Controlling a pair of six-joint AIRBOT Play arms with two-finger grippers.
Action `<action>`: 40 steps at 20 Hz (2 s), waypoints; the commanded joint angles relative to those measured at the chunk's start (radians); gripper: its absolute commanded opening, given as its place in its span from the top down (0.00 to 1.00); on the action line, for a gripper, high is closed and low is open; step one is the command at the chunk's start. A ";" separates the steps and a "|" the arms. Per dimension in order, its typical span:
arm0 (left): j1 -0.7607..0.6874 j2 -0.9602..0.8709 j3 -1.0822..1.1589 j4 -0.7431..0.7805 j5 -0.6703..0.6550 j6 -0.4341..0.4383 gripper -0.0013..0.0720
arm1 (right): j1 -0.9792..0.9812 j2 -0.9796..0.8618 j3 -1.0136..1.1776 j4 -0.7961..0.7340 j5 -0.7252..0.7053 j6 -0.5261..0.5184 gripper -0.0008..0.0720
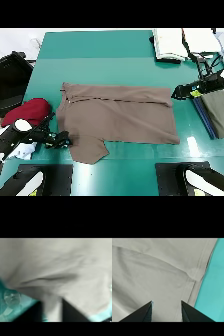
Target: Fold the shirts.
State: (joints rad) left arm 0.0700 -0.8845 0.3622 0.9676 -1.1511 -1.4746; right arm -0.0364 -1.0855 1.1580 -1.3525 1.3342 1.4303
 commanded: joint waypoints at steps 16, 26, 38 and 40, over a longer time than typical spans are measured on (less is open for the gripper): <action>0.000 0.004 0.134 -0.040 -0.035 0.081 0.95 | -0.451 0.156 -0.692 0.114 0.067 -0.134 0.18; 0.000 0.022 0.211 0.032 -0.088 0.075 0.95 | -0.305 0.143 -0.678 0.119 -0.074 -0.133 0.97; 0.000 0.301 0.289 0.065 -0.343 -0.060 0.95 | -0.293 0.333 -0.416 -0.061 0.246 -0.084 0.98; 0.000 0.227 0.353 0.076 -0.257 -0.015 0.95 | -0.290 0.252 -0.357 -0.038 0.216 -0.085 0.98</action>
State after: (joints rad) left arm 0.0692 -0.6136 0.6537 1.0386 -1.4712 -1.5173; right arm -0.3286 -0.7818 0.7391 -1.3987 1.5585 1.3403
